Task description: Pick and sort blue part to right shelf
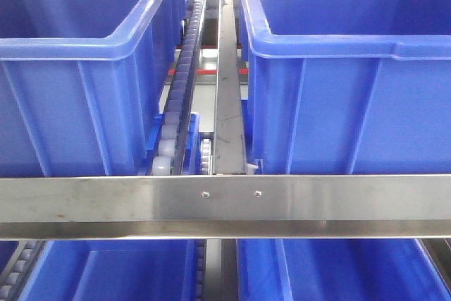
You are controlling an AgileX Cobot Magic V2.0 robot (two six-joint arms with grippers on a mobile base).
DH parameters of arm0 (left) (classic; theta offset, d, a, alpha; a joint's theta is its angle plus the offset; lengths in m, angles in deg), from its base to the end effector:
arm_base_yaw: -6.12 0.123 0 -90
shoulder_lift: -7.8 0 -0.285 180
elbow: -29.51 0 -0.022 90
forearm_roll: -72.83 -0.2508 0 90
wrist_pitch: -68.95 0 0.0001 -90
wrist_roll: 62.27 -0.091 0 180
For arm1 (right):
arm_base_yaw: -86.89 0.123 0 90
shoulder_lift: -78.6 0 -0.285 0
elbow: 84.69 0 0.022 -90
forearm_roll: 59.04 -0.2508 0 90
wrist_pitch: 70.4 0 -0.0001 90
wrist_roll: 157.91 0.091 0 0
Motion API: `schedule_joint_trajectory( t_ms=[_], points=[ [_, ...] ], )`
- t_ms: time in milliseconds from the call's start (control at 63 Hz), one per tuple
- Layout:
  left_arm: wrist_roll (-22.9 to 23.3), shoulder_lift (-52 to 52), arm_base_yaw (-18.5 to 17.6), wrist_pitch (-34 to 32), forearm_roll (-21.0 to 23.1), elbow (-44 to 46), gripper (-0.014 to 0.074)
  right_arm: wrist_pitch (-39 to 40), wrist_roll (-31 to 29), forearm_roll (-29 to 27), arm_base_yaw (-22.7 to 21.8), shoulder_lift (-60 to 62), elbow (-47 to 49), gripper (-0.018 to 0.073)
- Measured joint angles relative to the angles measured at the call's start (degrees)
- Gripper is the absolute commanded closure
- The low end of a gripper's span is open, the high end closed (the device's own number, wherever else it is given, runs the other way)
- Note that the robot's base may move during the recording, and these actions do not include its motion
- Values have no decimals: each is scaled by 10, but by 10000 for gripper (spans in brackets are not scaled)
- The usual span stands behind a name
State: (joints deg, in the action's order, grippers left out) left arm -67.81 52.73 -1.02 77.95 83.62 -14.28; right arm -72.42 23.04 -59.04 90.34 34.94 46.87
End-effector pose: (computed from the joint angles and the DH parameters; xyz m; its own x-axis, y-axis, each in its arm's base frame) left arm 0.1372 -0.0199 0.3398 -0.1437 -0.0719 -0.9870 0.1408 0.9857 -0.0923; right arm 0.1358 0.0082 0.3259 -0.0727 0.0122 -0.9973 -0.0590 0.9981 0.0165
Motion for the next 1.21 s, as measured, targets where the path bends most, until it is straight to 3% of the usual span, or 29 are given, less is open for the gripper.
schedule_joint_trajectory(
  t_ms=[159, 444, 635, 730, 905, 1016, 1206],
  points=[
    [0, 92, 0, -28, 0, 41, 211, 75, 0, 0, 36, -116, 29, 125],
    [-1, 249, -35, -60, -34, 121, 211, 159, 1, 0, 37, -289, 74, 125],
    [-1, 305, -36, -66, -36, 133, 202, 229, 1, 0, 37, -344, 80, 125],
    [-1, 313, -36, -66, -37, 135, 149, 237, 1, 0, 38, -352, 80, 125],
    [-2, 315, -37, -76, -37, 135, -40, 243, 6, 0, 39, -353, 81, 87],
    [-2, 315, -37, -82, -37, 135, -51, 242, 24, -18, 39, -356, 85, -81],
    [-3, 315, -37, -83, -38, 135, -49, 223, 26, -32, 39, -360, 103, -67]
  ],
)
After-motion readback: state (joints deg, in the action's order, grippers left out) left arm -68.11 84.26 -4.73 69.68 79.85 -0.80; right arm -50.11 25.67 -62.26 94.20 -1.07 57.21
